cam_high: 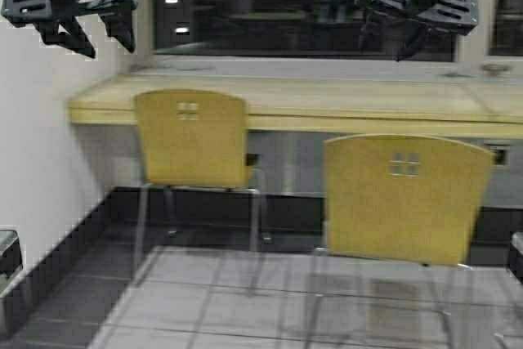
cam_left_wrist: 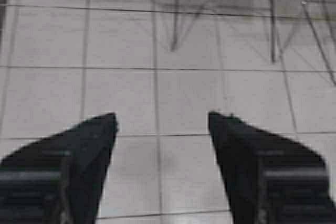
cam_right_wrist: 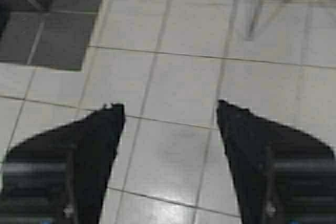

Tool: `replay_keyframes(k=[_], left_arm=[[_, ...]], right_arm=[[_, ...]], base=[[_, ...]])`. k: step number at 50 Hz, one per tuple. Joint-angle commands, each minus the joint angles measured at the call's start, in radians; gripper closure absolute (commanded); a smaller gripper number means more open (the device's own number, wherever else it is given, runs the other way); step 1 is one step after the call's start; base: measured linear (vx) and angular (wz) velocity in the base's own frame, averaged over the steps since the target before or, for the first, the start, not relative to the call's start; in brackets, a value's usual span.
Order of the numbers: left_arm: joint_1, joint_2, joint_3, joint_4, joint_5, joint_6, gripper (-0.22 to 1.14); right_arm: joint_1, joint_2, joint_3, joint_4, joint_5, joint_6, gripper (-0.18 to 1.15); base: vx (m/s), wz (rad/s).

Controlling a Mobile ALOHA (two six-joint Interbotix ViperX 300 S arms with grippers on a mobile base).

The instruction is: Push the chairs under the table

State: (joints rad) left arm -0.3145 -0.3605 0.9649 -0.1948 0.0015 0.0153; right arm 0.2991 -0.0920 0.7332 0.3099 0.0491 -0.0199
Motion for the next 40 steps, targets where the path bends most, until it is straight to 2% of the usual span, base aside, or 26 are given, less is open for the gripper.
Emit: replay_keyframes(k=[1,14,23,28,40], left_arm=[[-0.003,-0.006,-0.015,0.0,-0.005,-0.005,0.02],[-0.003,-0.017,-0.008,-0.026,-0.005,-0.006,0.02],[0.011,-0.008,0.011,-0.115,-0.028,-0.005,0.02],[0.012,0.012,0.031,-0.156,-0.038,-0.005,0.02],[0.012,0.117,0.055,-0.187,-0.109,-0.005,0.02]], right_arm=[[0.0,-0.021,-0.014,0.002,0.003,-0.002,0.08],[0.0,0.026,-0.014,0.002,0.005,0.0,0.08],[0.0,0.029,-0.025,0.002,0.015,0.02,0.08],[0.0,0.029,-0.023,0.002,0.015,0.021,0.08],[0.0,0.075,-0.041,0.008,0.025,0.032,0.08]], base=[[-0.04,-0.38],[-0.03,-0.45],[0.0,-0.43],[0.03,-0.29],[0.05,-0.17]])
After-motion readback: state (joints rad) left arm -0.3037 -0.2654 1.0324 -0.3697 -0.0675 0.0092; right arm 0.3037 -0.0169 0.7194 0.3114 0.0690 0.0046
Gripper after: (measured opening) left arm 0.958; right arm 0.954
